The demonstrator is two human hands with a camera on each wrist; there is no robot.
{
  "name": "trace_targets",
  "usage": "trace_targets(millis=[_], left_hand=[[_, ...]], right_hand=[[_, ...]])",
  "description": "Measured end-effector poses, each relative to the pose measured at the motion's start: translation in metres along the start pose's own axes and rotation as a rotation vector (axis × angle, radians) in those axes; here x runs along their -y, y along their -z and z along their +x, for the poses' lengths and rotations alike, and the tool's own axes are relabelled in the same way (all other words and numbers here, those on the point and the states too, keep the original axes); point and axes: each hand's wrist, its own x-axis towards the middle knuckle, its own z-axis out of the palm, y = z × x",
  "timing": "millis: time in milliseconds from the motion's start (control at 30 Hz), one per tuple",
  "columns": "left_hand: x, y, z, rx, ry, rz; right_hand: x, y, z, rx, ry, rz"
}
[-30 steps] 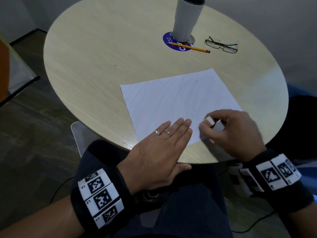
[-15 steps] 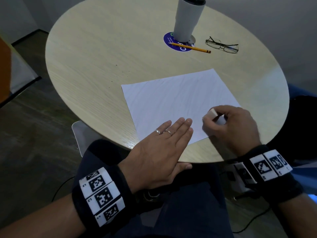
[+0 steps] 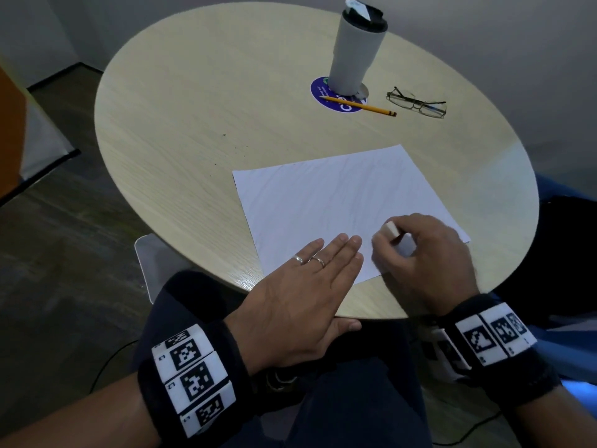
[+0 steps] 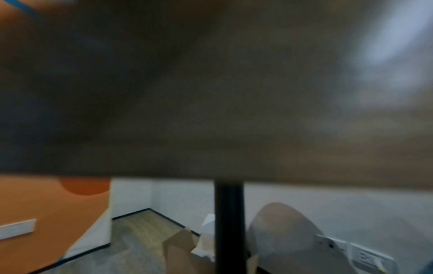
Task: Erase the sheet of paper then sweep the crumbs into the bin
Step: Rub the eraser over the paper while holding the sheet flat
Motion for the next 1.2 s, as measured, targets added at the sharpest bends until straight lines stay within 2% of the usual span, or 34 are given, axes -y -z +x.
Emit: trace_targets(millis=[67,233,400,533,633,767,900,967,1100,1200], left_hand=[[0.0,0.0,0.0,-0.006,0.006,0.008],[0.0,0.0,0.0,0.002,0.003,0.002],[0.0,0.0,0.0,0.005,0.003,0.008],[0.0,0.0,0.0,0.006,0.001,0.007],[0.0,0.0,0.0,0.001,0.005,0.005],[0.0,0.0,0.0,0.008,0.005,0.003],[0.0,0.001,0.001,0.011,0.003,0.013],[0.0,0.002,0.0,0.008,0.004,0.011],[0.0,0.001,0.0,0.009,0.006,0.018],[0.0,0.001,0.001,0.016,-0.001,0.021]], right_hand=[[0.014,-0.006,-0.013,0.025,0.051,0.013],[-0.013,0.005,0.013,0.002,-0.086,0.036],[0.011,0.001,-0.008,0.039,0.019,0.012],[-0.015,0.004,0.01,0.032,-0.057,0.062],[-0.017,0.005,0.013,-0.024,-0.041,0.032],[0.003,0.001,-0.009,0.057,0.029,0.041],[-0.028,0.009,0.012,0.012,-0.082,0.026],[-0.03,0.011,0.013,-0.024,-0.064,0.002],[-0.01,0.007,-0.009,0.057,-0.006,0.07],[-0.031,0.012,0.005,0.027,-0.093,0.071]])
